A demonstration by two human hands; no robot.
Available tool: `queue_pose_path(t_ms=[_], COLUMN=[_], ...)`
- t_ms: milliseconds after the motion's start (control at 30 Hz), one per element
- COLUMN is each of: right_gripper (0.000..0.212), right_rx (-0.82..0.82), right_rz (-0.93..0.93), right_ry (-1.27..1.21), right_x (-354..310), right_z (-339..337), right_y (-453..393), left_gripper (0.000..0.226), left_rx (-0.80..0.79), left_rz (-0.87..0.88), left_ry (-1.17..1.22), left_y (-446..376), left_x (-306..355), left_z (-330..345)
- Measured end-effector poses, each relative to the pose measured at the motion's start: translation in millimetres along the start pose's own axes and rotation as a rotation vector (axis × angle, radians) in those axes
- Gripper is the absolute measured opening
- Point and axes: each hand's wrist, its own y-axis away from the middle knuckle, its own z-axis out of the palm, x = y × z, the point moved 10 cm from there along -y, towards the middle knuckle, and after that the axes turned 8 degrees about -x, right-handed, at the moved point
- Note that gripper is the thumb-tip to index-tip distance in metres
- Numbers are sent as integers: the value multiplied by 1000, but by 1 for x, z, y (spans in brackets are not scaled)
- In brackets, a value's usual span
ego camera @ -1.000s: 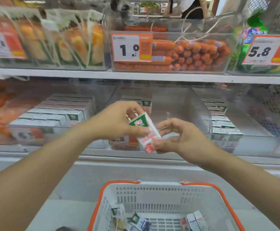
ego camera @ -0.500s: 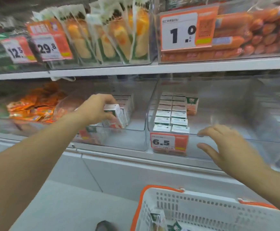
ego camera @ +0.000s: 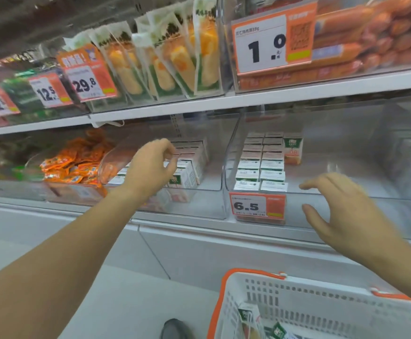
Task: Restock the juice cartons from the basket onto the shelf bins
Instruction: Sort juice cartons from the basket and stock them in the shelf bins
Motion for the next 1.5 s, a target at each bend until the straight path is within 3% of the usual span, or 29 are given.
queue_pose_path(t_ms=[67,100,233,300,433,500,633,667,733,767,900,1000,1200,1300,1400,1500], right_gripper=[20,15,11,10,34,35,31,32,35,38,60,73,60,71,88,66], right_rx=[110,144,26,-218,-981,-1108,-1089,-1083,-1041,-1011,-974,-1014,-984,-1018,-1134,-1242], right_rz=[-78,-129,-218,-133,154,266,477,537,623,641,605,536,524,564,717,834], right_ry=[-38,-49,-159,-185,-106,-154,-232,-272,-322,-327,-362,-419,-304,-227,-230,-350], right_x=[-15,-24,-47,-41,-3,12,48,55,66,70,69,63,67,77,93,100], right_z=[-19,-26,-14,28,144,177,231,245,271,283,332,364,383,375,365,349], right_y=[7,13,34,47,129,174,231,241,253,256,256,258,268,276,294,300], left_gripper=[5,5,4,1,20,39,60,55,25,23,24,46,70,73,72,66], left_rx=[108,79,-351,-558,-965,-1105,-1039,-1019,-1034,-1031,-876,-846,-1081,-1081,-1048,-964], left_rz=[74,95,160,146,4,-88,-352,-417,-508,-542,-687,-781,-619,-561,-542,-661], left_ry=[166,243,421,450,380,346,448,473,448,433,471,539,241,214,215,316], left_y=[31,45,106,144,231,269,299,305,319,325,331,338,360,359,355,356], left_x=[38,56,114,125,113,105,94,93,90,89,77,65,60,62,68,64], left_z=[-12,-7,74,129,253,299,344,350,367,373,390,403,430,433,431,418])
